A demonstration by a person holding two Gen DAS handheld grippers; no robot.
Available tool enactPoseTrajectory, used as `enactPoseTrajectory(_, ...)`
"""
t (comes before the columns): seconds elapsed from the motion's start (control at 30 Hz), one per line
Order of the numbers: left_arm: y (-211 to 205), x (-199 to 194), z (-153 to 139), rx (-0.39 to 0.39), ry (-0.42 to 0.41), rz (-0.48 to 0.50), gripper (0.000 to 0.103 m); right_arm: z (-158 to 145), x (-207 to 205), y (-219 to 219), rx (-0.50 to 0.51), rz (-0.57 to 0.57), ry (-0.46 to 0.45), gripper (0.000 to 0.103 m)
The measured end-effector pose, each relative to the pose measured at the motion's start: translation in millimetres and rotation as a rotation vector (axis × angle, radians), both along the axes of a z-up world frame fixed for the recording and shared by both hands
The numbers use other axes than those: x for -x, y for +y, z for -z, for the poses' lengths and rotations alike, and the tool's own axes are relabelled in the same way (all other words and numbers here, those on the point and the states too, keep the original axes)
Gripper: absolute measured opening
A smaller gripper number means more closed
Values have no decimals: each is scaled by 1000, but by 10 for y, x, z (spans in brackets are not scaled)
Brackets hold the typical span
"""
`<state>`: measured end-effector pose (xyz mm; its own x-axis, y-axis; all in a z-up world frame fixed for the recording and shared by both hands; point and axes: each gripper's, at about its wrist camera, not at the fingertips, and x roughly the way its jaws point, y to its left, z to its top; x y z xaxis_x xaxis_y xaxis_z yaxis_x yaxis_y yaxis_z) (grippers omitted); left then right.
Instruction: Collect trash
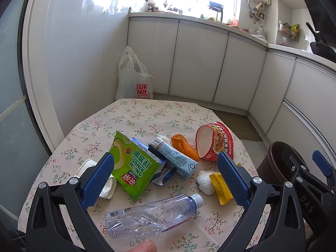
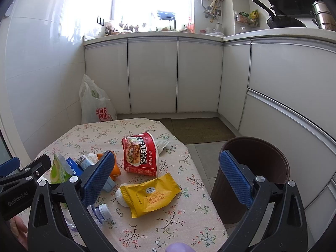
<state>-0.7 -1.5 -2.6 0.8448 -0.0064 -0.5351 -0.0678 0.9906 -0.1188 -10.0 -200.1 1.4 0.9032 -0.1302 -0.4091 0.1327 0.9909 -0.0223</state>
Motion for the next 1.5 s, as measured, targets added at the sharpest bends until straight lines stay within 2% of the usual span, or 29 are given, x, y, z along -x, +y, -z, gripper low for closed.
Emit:
enactPoseTrajectory(0.4,-9,-23,30,-1,13,-8,95,63,-13,-19,-2,4,25,96)
enactPoseTrajectory(0.5,6,-39,49,-1,26,-20,95,84,-64,-13,-12,5,60,96)
enactPoseTrajectory(0.57,40,-78,87,-2,56,-45,96,106,-121,-31,-29,6,106,96)
enactPoseTrajectory(0.8,357,-404,260,31,241,-97,96,84,-438,-246,-119,39,290,96)
enactPoseTrajectory(0.9,564,-554,137,98,247,-103,96,-21,-598,-331,-148,33,329,96)
enactPoseTrajectory(0.97,701,-680,-39,146,219,-97,96,-76,-724,-345,-140,12,350,96)
enactPoseTrajectory(1.07,860,-951,-287,149,186,-63,96,-51,-863,-395,-146,0,352,96)
enactPoseTrajectory(1.13,891,-1217,-265,129,277,33,96,57,-906,-467,-171,0,354,96)
enactPoseTrajectory(1.17,895,-1342,-173,115,369,74,96,154,-921,-498,-179,9,373,96)
enactPoseTrajectory(1.2,908,-1425,-59,101,448,88,96,230,-954,-524,-189,20,409,96)
enactPoseTrajectory(1.23,937,-1464,55,98,492,90,96,291,-989,-542,-216,15,445,96)
enactPoseTrajectory(1.27,985,-1474,171,116,512,84,96,320,-1010,-555,-249,-5,463,96)
enactPoseTrajectory(1.3,1065,-1468,303,167,527,63,96,327,-1022,-558,-266,-15,469,96)
enactPoseTrajectory(1.37,1222,-1501,565,290,636,-16,96,331,-1032,-537,-260,-16,467,96)
enactPoseTrajectory(1.4,1279,-1525,609,350,656,-23,96,336,-1038,-522,-257,-19,466,96)
enactPoseTrajectory(1.43,1332,-1532,580,387,637,-26,96,337,-1043,-509,-258,-22,467,96)
enactPoseTrajectory(1.5,1405,-1504,454,357,606,-80,96,347,-1055,-480,-265,-31,477,96)
